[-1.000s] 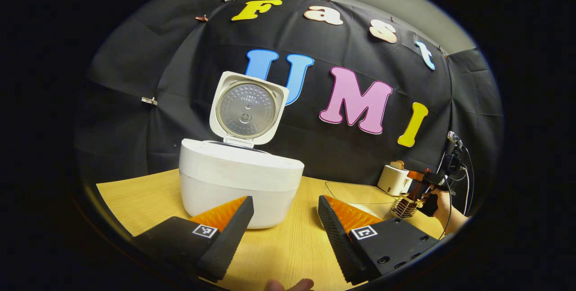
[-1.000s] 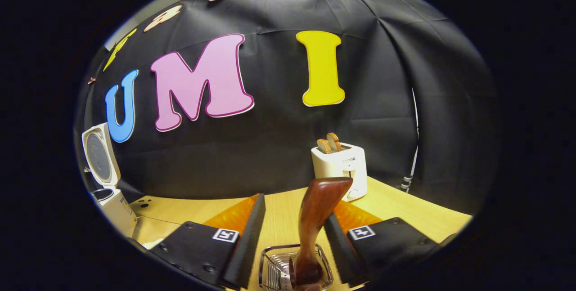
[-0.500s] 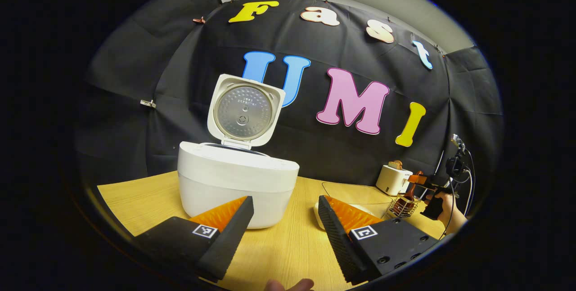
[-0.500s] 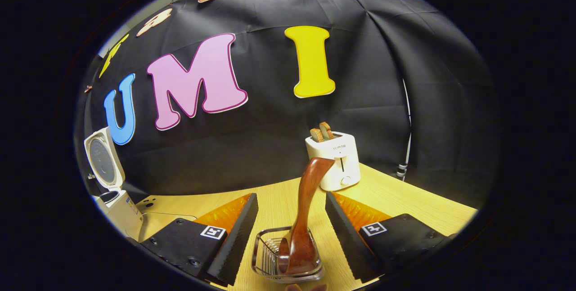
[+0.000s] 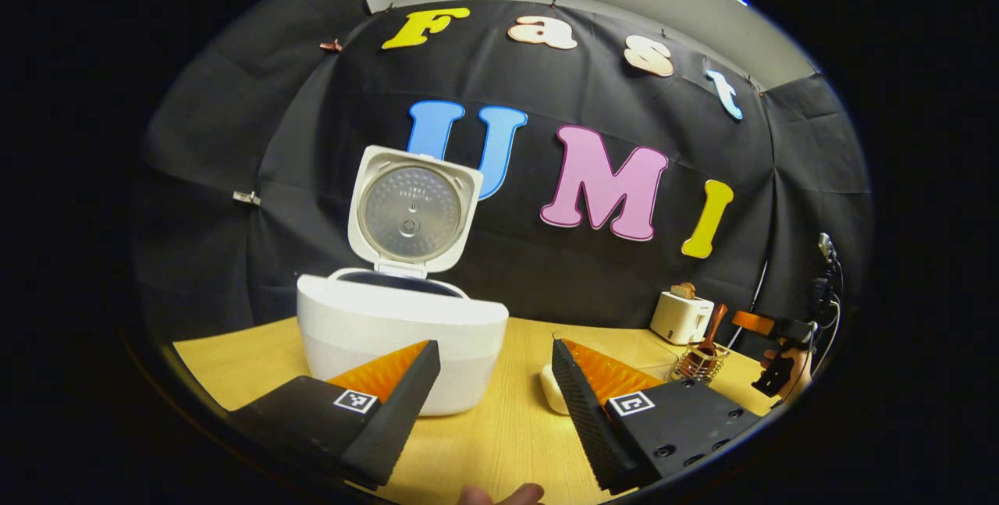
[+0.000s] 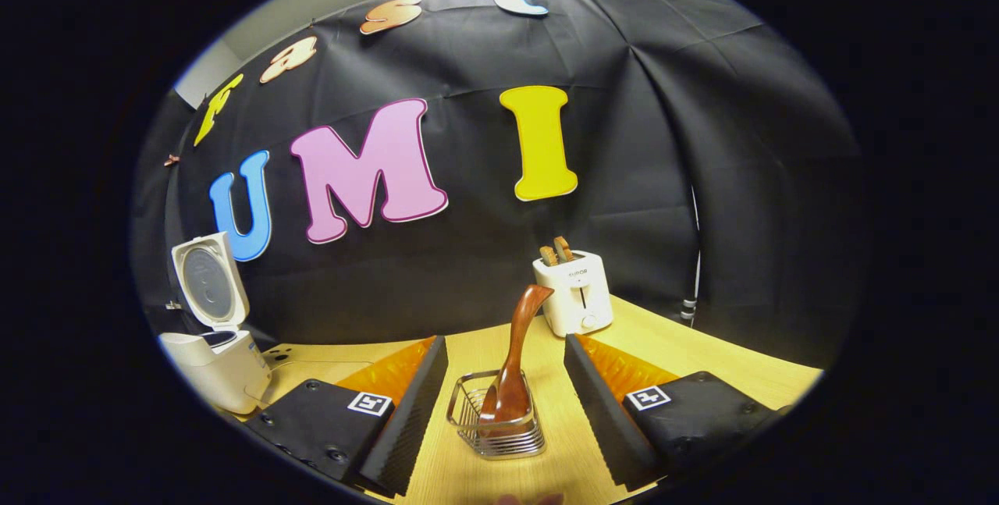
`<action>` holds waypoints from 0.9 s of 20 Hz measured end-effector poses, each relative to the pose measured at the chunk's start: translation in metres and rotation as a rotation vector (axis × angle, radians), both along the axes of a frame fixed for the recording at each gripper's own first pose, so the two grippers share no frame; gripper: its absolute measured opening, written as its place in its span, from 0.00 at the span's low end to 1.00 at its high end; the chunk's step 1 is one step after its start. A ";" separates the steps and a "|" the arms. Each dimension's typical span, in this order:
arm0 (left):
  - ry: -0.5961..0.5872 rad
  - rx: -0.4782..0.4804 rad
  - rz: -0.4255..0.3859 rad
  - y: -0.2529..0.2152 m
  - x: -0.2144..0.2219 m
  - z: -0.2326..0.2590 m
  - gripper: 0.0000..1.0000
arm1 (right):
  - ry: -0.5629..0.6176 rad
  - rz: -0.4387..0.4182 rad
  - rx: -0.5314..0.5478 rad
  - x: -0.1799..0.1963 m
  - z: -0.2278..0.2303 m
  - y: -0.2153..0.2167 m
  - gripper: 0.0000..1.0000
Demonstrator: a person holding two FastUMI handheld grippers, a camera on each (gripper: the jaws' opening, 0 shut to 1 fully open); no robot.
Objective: Close the left gripper, press the button to open the rice cooker; take a wooden spoon from the chopstick holder with the right hand, scoop a spoonful of rice and pour it into the rice cooker, then put the wooden spoon back into the chopstick holder.
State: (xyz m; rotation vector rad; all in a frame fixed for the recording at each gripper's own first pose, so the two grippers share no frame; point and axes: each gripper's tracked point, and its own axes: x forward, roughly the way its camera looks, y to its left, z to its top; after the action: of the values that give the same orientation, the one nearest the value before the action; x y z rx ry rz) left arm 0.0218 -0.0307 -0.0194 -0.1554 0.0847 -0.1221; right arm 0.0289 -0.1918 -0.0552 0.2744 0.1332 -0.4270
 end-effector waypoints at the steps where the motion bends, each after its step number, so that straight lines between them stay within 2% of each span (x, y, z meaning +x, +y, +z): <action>1: -0.008 0.000 -0.001 0.003 0.006 0.009 0.92 | -0.010 0.007 0.007 -0.006 0.002 0.003 0.93; 6: -0.082 0.075 0.041 0.032 0.057 0.064 0.92 | -0.014 0.040 0.007 -0.018 -0.007 0.015 0.93; 9: -0.136 0.071 0.050 0.035 0.088 0.107 0.92 | 0.005 0.059 -0.012 -0.023 -0.015 0.020 0.93; 18: -0.270 0.197 0.152 0.085 0.202 0.193 0.91 | 0.030 0.111 -0.128 -0.029 -0.010 0.039 0.93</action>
State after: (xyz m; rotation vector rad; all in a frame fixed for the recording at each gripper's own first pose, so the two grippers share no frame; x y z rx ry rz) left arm 0.2239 0.0540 0.1733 0.0521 -0.1839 0.0177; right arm -0.0003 -0.1531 -0.0653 0.1344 0.1493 -0.3278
